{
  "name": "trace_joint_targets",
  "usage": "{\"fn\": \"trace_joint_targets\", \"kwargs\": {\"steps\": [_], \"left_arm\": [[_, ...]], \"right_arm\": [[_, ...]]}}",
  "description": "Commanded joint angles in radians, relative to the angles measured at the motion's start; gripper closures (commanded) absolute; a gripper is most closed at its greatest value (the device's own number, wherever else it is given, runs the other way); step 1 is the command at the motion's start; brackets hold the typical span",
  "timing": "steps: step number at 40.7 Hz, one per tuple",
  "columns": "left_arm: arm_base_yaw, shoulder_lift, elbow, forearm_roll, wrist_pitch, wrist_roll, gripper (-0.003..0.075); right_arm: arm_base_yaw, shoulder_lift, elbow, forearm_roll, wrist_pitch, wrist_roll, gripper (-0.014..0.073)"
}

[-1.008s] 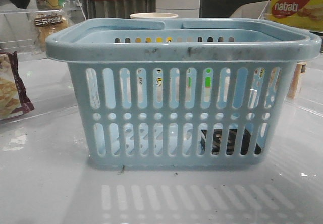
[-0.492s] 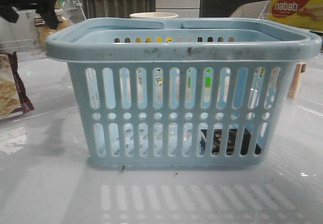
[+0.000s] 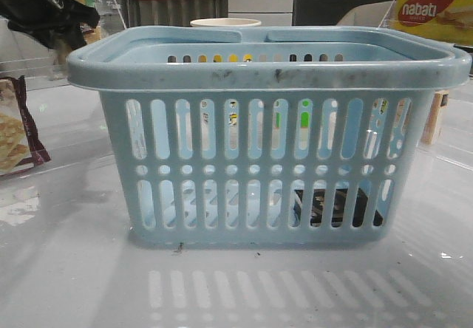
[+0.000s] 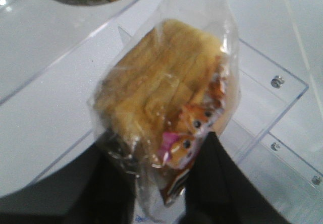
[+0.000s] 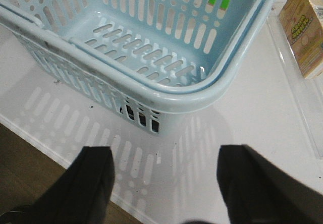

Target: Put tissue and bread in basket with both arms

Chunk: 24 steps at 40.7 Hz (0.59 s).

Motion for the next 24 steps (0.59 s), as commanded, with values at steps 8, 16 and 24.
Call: {"fn": "trace_joint_targets", "kwargs": {"steps": [8,16,24], "left_arm": [[0.001,-0.161,-0.036,0.0,0.021,-0.006,0.063],[-0.025,-0.286,-0.036,0.0,0.085,0.01,0.063],[-0.097,-0.426,-0.009,-0.051,0.133,0.129,0.063]], "right_arm": [[0.001,-0.003,-0.027,-0.011,-0.062,-0.001,0.0057],[0.001,-0.003,-0.027,-0.011,-0.062,-0.001,0.0057],[0.001,-0.003,-0.027,-0.011,-0.062,-0.001,0.0057]]}}
